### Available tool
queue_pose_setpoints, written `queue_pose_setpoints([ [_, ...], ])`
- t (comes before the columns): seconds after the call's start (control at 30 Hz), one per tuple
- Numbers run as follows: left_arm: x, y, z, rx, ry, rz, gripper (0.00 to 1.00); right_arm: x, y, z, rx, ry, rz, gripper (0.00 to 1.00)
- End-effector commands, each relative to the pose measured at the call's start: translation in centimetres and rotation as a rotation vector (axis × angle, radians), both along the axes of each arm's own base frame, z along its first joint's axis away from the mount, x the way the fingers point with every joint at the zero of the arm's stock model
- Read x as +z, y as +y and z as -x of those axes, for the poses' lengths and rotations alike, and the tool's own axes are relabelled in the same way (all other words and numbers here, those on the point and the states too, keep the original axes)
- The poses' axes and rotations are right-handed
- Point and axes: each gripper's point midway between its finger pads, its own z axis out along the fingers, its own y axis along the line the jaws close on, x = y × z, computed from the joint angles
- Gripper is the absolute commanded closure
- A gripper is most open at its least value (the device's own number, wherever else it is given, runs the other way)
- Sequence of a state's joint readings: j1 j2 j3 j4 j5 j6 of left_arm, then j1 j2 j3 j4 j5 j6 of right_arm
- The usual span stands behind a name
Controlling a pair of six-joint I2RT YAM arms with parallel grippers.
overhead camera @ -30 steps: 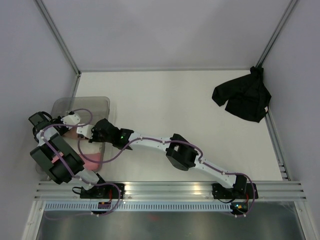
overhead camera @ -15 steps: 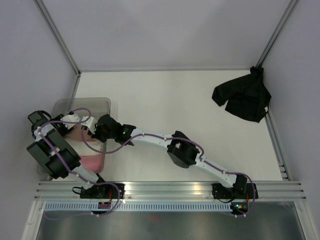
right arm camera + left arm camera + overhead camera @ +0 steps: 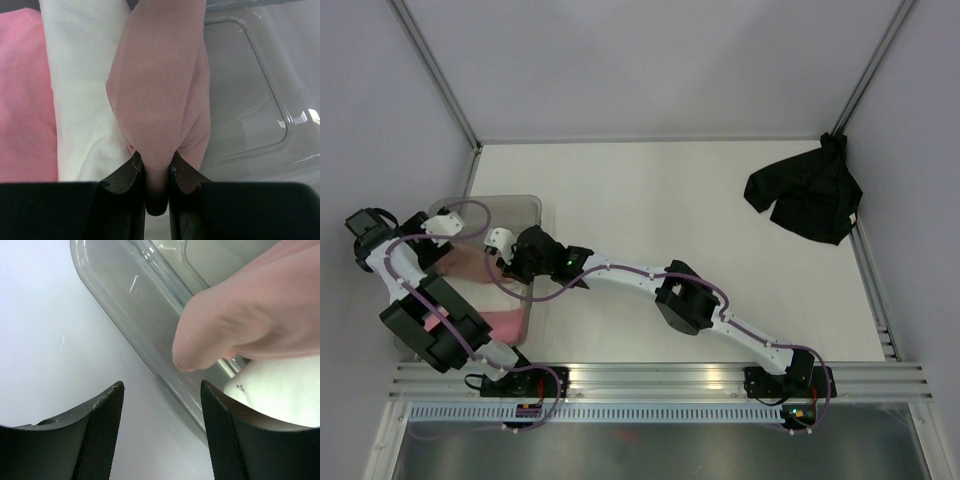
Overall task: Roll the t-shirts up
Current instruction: Place the rolled tshirt into the container
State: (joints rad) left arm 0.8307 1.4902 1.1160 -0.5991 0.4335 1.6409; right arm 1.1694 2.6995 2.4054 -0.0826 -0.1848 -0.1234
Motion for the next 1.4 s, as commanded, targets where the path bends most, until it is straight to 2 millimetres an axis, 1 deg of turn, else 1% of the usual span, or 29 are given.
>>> queue_pose_setpoints([
  [0.0, 1.0, -3.2, 1.4, -0.061, 0.021, 0.124, 0.33, 2.9, 0.3, 1.4, 0.035, 0.05, -0.046, 0.99],
  [0.03, 1.5, -3.4, 1.4, -0.057, 0.019, 0.137, 0.33, 2.9, 0.3, 1.4, 0.035, 0.05, -0.046, 0.99],
  [0.1, 1.7, -4.6, 1.5, -0.058, 0.011, 0.207, 0.34, 2.8, 0.3, 1.4, 0.035, 0.055, -0.045, 0.99],
  [0.17, 2.3, -5.2, 1.4, -0.025, -0.01, 0.27, 0.34, 2.8, 0.3, 1.5, 0.038, 0.056, -0.046, 0.99],
  [0.3, 2.1, -7.2, 1.3, -0.025, -0.032, 0.38, 0.35, 2.9, 0.3, 1.6, 0.042, 0.061, -0.047, 0.99],
  [0.4, 1.8, -8.0, 0.8, -0.049, -0.049, 0.434, 0.34, 2.8, 0.4, 1.7, 0.045, 0.071, -0.05, 0.98],
  [0.43, 1.2, -8.0, 0.5, -0.045, -0.041, 0.462, 0.33, 2.7, 0.4, 1.7, 0.045, 0.072, -0.047, 0.98],
  [0.47, 1.0, -8.0, 0.3, -0.04, -0.039, 0.479, 0.33, 2.7, 0.4, 1.8, 0.047, 0.074, -0.049, 0.98],
  [0.5, 1.1, -7.6, -0.1, -0.017, -0.035, 0.494, 0.33, 2.7, 0.4, 1.8, 0.049, 0.074, -0.051, 0.98],
  [0.53, 0.7, -7.1, -0.3, 0.004, -0.023, 0.511, 0.33, 2.8, 0.5, 1.9, 0.052, 0.074, -0.052, 0.97],
  [0.57, -0.3, -6.7, -0.6, 0.027, 0.002, 0.536, 0.35, 2.8, 0.4, 1.8, 0.05, 0.075, -0.053, 0.97],
  [0.6, -0.4, -5.9, -0.8, 0.052, 0.015, 0.53, 0.36, 2.8, 0.4, 1.9, 0.052, 0.075, -0.05, 0.97],
  [0.63, -0.7, -5.7, -0.8, 0.057, 0.023, 0.532, 0.39, 2.9, 0.4, 2.0, 0.053, 0.074, -0.053, 0.97],
  [0.7, -1.4, -5.2, -0.8, 0.064, 0.035, 0.519, 0.4, 2.9, 0.5, 2.1, 0.057, 0.077, -0.053, 0.96],
  [0.73, -1.4, -5.2, -1.0, 0.07, 0.03, 0.515, 0.46, 2.8, 0.5, 2.1, 0.057, 0.081, -0.052, 0.96],
  [0.77, -1.3, -4.4, -1.4, 0.099, 0.013, 0.49, 0.51, 2.8, 0.4, 2.0, 0.058, 0.08, -0.052, 0.96],
  [0.83, -1.7, -4.3, -1.5, 0.115, 0.016, 0.479, 0.62, 3.0, 0.5, 2.0, 0.058, 0.079, -0.055, 0.94],
  [0.9, -2.3, -3.7, -1.6, 0.147, 0.028, 0.456, 0.69, 3.0, 0.4, 2.1, 0.058, 0.083, -0.054, 0.92],
  [0.93, -2.6, -3.4, -1.5, 0.162, 0.034, 0.447, 0.76, 3.4, 0.4, 2.1, 0.059, 0.085, -0.059, 0.87],
  [1.0, -3.3, -2.8, -1.4, 0.191, 0.06, 0.422, 0.79, 3.6, 0.4, 2.1, 0.053, 0.091, -0.063, 0.82],
  [1.1, -4.5, -1.9, -1.2, 0.213, 0.1, 0.381, 0.86, 4.8, 0.3, 2.1, 0.042, 0.107, -0.09, 0.71],
  [1.13, -4.8, -1.7, -1.1, 0.223, 0.107, 0.37, 0.88, 5.5, 0.2, 1.9, 0.038, 0.107, -0.1, 0.65],
  [1.17, -5.2, -1.6, -0.9, 0.225, 0.122, 0.354, 0.88, 6.0, 0.2, 1.9, 0.039, 0.103, -0.109, 0.63],
  [1.2, -5.4, -1.5, -1.2, 0.22, 0.118, 0.337, 0.88, 6.3, 0.2, 1.9, 0.039, 0.102, -0.112, 0.62],
  [1.23, -5.4, -1.3, -1.0, 0.218, 0.123, 0.315, 0.88, 6.9, 0.0, 1.9, 0.033, 0.104, -0.119, 0.61],
  [1.27, -5.9, -1.5, -0.8, 0.212, 0.134, 0.311, 0.87, 7.2, 0.0, 2.1, 0.027, 0.127, -0.126, 0.61],
  [1.33, -5.7, -1.5, -1.0, 0.189, 0.129, 0.275, 0.84, 8.1, -0.4, 1.8, 0.003, 0.158, -0.147, 0.61],
  [1.37, -5.9, -1.8, -0.9, 0.177, 0.133, 0.275, 0.83, 8.3, -0.6, 1.5, -0.013, 0.173, -0.153, 0.62],
])
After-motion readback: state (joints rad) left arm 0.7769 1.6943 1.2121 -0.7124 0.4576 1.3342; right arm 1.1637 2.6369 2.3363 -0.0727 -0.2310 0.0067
